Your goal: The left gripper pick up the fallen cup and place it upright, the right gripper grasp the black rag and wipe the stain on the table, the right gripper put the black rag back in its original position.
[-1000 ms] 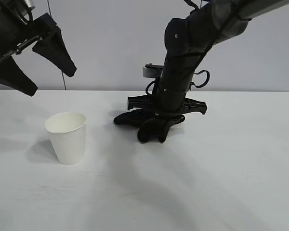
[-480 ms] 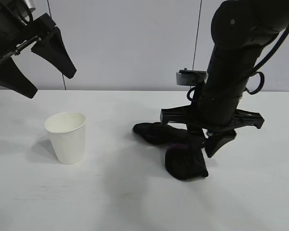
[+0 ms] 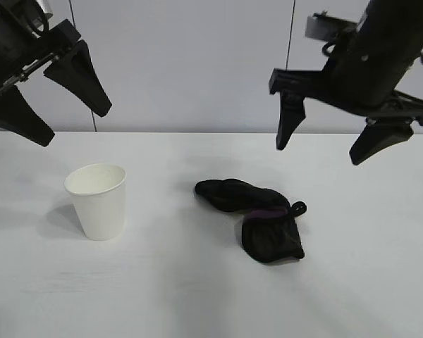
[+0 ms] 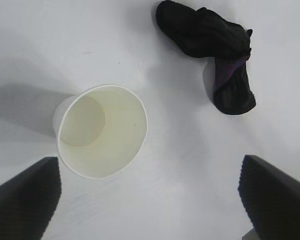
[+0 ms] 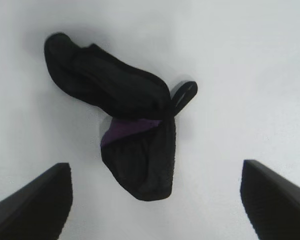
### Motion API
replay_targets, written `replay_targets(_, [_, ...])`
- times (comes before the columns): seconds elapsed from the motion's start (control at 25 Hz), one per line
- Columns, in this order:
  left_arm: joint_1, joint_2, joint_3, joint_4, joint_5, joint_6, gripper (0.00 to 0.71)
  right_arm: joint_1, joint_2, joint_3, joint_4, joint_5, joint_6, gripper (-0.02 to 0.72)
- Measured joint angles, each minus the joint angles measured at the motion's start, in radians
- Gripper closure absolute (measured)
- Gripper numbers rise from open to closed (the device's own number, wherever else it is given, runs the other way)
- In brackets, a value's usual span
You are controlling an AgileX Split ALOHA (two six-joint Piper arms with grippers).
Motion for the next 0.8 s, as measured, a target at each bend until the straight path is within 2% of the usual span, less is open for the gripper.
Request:
replay_targets(0.44, [0.0, 0.0, 0.0, 0.0, -0.005, -0.001, 0.017, 0.0, 0.0, 0.0, 0.003, -0.01, -0.002, 0.071])
replay_targets(0.8, [0.0, 0.0, 0.0, -0.001, -0.068, -0.001, 0.017, 0.0, 0.0, 0.0, 0.003, -0.023, 0.0, 0.071])
